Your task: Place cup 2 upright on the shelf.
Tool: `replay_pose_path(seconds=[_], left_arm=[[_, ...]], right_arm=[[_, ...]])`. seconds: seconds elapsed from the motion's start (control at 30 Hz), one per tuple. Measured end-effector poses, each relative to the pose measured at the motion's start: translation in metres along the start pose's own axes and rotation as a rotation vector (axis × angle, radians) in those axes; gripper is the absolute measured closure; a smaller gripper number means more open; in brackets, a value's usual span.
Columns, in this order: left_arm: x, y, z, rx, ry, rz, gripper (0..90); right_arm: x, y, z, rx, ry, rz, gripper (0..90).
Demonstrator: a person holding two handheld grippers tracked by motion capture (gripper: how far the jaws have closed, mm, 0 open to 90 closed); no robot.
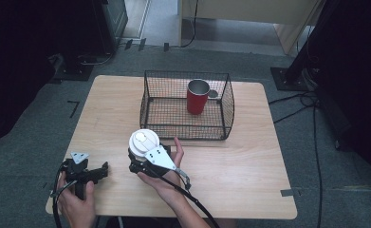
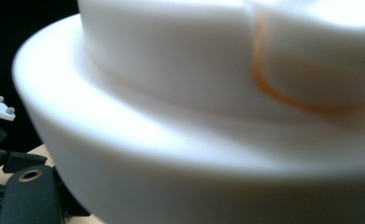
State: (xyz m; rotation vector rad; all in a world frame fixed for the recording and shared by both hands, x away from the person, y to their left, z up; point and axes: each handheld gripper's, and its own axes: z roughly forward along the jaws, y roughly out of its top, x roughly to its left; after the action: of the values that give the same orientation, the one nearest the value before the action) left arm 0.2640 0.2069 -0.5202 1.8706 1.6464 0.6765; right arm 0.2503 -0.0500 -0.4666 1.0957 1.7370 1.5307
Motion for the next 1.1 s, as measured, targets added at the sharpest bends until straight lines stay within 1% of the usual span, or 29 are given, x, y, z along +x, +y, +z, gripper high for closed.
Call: replay_pose_path(seconds=[0.37,0.53,0.67,0.83,1.1], left_arm=[[0.0,0.0,0.0,0.0,0.0,0.0,0.0],[0.0,0.0,0.0,-0.002,0.001,-0.003,0.0],[0.0,0.0,0.0,0.001,0.001,-0.003,0.0],[0.0,0.0,0.0,0.0,0.001,-0.003,0.0],[0.0,0.0,0.0,0.0,0.001,-0.003,0.0]], right_arm=[[-0.007,0.011,-0.005,-0.031,-0.017,-0.005,16.1],[-0.011,0.018,-0.008,-0.05,-0.019,-0.006,16.0],[-0.015,0.024,-0.009,-0.054,-0.025,0.0,15.9],[-0.019,0.029,-0.012,-0.081,-0.028,-0.001,15.9],[-0.026,0.036,-0.014,-0.085,-0.055,-0.008,15.9]])
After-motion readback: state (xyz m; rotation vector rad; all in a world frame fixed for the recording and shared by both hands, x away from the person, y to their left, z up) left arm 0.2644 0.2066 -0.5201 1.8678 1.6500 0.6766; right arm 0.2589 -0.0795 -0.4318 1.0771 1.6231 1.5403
